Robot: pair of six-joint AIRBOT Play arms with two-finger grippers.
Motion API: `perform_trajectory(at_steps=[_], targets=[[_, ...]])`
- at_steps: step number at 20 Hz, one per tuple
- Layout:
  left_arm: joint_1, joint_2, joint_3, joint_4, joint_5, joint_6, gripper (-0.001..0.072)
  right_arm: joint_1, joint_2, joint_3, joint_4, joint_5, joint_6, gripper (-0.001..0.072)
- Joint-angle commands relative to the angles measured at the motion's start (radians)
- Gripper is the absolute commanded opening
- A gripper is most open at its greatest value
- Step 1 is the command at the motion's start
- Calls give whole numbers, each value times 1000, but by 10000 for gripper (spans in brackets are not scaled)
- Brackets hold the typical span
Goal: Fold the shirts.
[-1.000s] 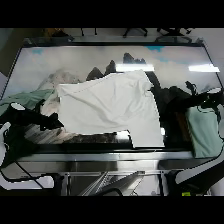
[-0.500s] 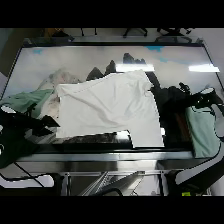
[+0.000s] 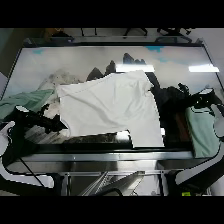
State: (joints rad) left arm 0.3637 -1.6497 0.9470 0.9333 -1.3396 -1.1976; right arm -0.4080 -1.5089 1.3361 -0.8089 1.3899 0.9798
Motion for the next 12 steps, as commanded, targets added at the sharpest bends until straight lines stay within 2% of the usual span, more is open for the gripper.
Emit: perform_trajectory(at_steps=[1, 5, 6, 8, 9, 10, 11, 12], targets=[[-10, -6, 1, -12, -20, 11, 14, 7, -1, -5, -3, 6, 1, 412], [-10, -6, 1, -13, -19, 12, 14, 69, -2, -50, -3, -3, -12, 410], [-10, -6, 1, -12, -19, 13, 14, 90, -5, -50, -2, -11, -14, 359], [-10, -6, 1, -12, -20, 22, 14, 123, -5, -50, 4, -44, -14, 340], [-10, -6, 1, -13, -20, 23, 14, 137, -5, -50, 13, -58, -15, 244], [-10, -5, 1, -19, -21, 24, 14, 145, -5, -50, 29, -58, -14, 52], [-10, 6, 1, -19, -19, 27, 13, 150, -4, -47, 56, -50, -14, 19], [-10, 34, 1, -19, -19, 31, 13, 150, 3, -40, 88, -29, -16, 19]])
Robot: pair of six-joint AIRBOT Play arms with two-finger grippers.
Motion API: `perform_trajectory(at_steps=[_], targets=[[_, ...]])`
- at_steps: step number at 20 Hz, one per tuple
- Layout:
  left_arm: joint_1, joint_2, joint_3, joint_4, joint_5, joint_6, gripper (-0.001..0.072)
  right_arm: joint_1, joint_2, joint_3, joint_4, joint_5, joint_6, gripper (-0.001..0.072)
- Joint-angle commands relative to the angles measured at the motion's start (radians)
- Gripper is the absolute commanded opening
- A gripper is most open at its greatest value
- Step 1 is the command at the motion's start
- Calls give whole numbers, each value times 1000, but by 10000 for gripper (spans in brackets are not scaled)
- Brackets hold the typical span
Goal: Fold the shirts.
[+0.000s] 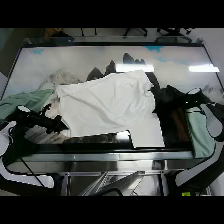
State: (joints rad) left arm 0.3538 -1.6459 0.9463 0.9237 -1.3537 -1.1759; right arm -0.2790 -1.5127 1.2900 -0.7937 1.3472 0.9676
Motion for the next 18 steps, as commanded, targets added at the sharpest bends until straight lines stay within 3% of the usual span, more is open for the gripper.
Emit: perform_trajectory(at_steps=[1, 4, 7, 9, 12, 14, 16, 18], targets=[[0, 71, 10, -10, -13, 9, 12, 17, 26, 21, 104, 38, -21, 19], [0, 238, 124, -29, -87, 8, 12, -21, 162, 104, 253, 55, -46, 19], [1, 450, 357, -198, -126, 9, 12, -87, 386, 231, 515, 43, -130, 19], [4, 577, 554, -312, -87, 18, 12, -128, 534, 341, 586, -18, -159, 19], [71, 723, 887, -365, 11, -1, 12, -190, 720, 509, 556, -156, -174, 19], [194, 795, 1048, -357, 80, -20, 12, -232, 805, 613, 455, -244, -179, 19], [319, 843, 1141, -278, 124, -59, 12, -262, 846, 692, 369, -297, -179, 18], [340, 855, 1165, -224, 122, -93, 12, -272, 848, 741, 308, -334, -180, 19]])
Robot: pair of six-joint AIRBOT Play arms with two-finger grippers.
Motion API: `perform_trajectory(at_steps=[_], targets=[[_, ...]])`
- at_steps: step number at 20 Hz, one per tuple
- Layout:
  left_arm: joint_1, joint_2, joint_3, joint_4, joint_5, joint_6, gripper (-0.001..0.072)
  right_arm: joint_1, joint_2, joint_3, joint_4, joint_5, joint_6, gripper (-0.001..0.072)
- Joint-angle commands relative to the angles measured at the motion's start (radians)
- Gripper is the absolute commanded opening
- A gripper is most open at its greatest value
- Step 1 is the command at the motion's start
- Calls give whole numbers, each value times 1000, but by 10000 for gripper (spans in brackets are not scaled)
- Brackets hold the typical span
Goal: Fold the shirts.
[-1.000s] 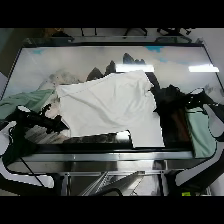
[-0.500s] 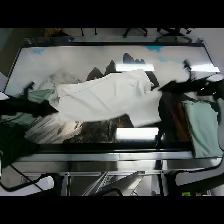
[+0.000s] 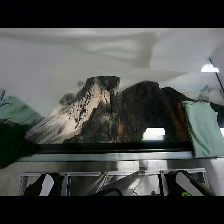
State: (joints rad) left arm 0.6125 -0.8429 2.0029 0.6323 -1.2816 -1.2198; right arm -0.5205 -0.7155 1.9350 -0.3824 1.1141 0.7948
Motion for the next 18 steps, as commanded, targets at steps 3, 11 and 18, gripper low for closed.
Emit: perform_trajectory(at_steps=[3, 11, 18], targets=[[-40, -23, 74, 84, 12, -44, 13, -31, 3, 97, -119, -107, -1, 19], [-447, -361, -309, 257, -76, 18, 14, 91, -402, -123, -9, 201, 50, 16], [-476, -723, -532, 391, 53, 63, 14, 250, -757, -370, -151, -14, 39, 16]])
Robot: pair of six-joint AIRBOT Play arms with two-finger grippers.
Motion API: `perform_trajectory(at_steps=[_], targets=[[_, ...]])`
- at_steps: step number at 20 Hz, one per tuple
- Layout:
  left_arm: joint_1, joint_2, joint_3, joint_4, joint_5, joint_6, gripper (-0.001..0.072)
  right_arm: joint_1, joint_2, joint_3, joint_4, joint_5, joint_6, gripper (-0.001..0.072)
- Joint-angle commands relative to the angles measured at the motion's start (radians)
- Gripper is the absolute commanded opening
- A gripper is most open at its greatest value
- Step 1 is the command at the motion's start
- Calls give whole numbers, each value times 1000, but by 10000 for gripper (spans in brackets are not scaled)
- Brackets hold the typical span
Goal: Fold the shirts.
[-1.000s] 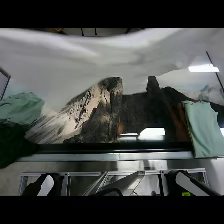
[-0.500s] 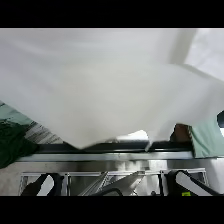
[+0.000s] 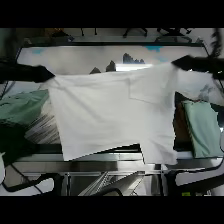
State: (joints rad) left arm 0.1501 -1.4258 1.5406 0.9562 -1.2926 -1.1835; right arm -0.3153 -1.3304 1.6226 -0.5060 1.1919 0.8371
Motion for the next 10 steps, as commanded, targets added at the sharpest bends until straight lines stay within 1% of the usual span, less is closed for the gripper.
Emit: perform_trajectory(at_steps=[1, 3, 5, 6, 8, 10], targets=[[-9, -190, -63, 80, 85, 27, 14, 45, -182, -55, -4, -137, -3, 16], [-3, -295, -1, 81, 90, 25, 14, 42, -239, -36, 38, -209, -3, 15], [-2, -383, 91, 81, 67, 2, 14, 40, -277, 1, 35, -216, -3, 16], [-2, -420, 145, 91, 31, -13, 14, 40, -281, 13, 33, -204, -3, 16], [-2, -458, 232, 140, -64, -49, 13, 40, -271, 37, -32, -161, 1, 16], [-2, -461, 286, 201, -139, -78, 12, 34, -230, 43, -143, -97, 14, 15]])
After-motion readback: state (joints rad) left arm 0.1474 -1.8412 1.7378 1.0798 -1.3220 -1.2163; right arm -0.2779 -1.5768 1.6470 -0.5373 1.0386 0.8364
